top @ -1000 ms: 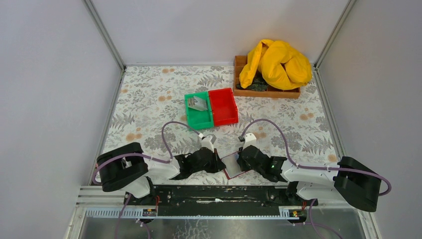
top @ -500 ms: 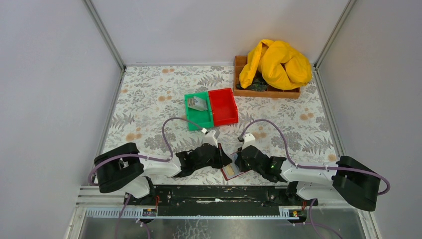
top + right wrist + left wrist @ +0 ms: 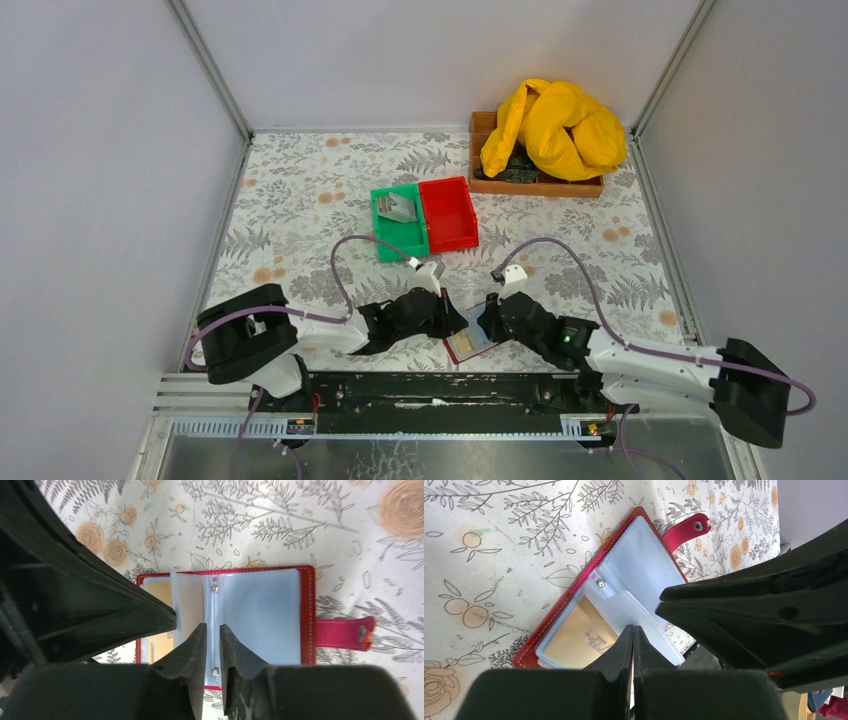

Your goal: Take the credit cards out of the card holder

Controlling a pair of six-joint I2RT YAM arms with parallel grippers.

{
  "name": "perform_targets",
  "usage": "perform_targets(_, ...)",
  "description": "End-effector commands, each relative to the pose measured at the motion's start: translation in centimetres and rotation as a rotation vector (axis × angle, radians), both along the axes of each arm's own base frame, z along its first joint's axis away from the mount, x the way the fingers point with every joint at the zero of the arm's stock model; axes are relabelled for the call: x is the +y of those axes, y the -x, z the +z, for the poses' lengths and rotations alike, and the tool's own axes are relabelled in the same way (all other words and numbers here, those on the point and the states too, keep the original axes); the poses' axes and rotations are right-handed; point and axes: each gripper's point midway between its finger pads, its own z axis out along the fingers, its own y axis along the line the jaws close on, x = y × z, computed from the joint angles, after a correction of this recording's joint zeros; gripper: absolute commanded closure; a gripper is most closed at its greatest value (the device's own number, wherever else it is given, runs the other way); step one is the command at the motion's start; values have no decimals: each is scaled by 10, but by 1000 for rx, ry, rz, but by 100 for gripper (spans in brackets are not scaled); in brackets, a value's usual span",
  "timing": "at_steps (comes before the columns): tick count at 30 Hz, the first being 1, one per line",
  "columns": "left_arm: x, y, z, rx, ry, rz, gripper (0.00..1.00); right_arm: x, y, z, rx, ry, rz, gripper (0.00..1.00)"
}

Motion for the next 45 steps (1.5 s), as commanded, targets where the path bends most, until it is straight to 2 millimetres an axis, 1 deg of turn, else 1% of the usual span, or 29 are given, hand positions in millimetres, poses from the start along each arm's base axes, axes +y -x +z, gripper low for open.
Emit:
perform_targets(1, -19, -7, 22, -63, 63, -22, 98, -15, -11, 24, -74, 3, -75, 70)
perform_targets(2, -20, -8, 22, -66, 63, -23, 98, -16, -11, 28, -82, -2, -79, 64)
perform_targets(3, -22, -8, 23, -69, 63, -24, 98, -17, -11, 32, -88, -9, -80, 62)
perform_targets(5, -24, -10, 24, -75, 64, -26, 98, -18, -11, 37, -95, -20, -79, 59)
perform_targets(8, -30, -11, 25, -79, 65, -36, 98, -18, -10, 42, -100, -29, -69, 59)
perform_targets(11, -37, -15, 24, -88, 61, -45, 98, -15, -5, 50, -101, -45, -34, 70)
perform_targets(14, -47, -18, 22, -93, 47, -61, 98, -17, -3, 65, -120, -83, -28, 82)
perform_targets(17, -56, -21, 22, -100, 55, -78, 99, -22, -3, 87, -177, -144, -29, 88)
perform_targets(19, -62, -21, 25, -103, 66, -89, 99, -26, -2, 94, -195, -150, -25, 91)
perform_targets(21, -65, -22, 29, -110, 83, -95, 99, -27, 0, 88, -179, -119, -10, 92)
perform_targets(24, -59, -24, 37, -128, 94, -74, 98, -21, 5, 72, -131, -99, 20, 92)
perform_targets(26, -50, -22, 40, -131, 101, -56, 98, -13, 8, 61, -108, -123, 35, 92)
perform_targets(28, -36, -17, 36, -115, 110, -36, 98, -7, 8, 54, -97, -149, 36, 95)
perform_targets(30, -28, -7, 34, -89, 141, -40, 100, -4, 5, 51, -102, -156, 27, 97)
perform_targets(33, -18, 10, 21, -41, 158, -51, 100, -4, 1, 46, -101, -133, 26, 97)
perform_targets(37, -13, 30, 2, 0, 126, -75, 100, 5, 1, 43, -67, -154, 51, 100)
perform_targets(41, -8, 39, -9, 32, 125, -70, 100, 11, 2, 42, -48, -171, 66, 100)
perform_targets(45, 0, 41, -15, 46, 115, -60, 100, 14, 4, 38, -35, -175, 73, 100)
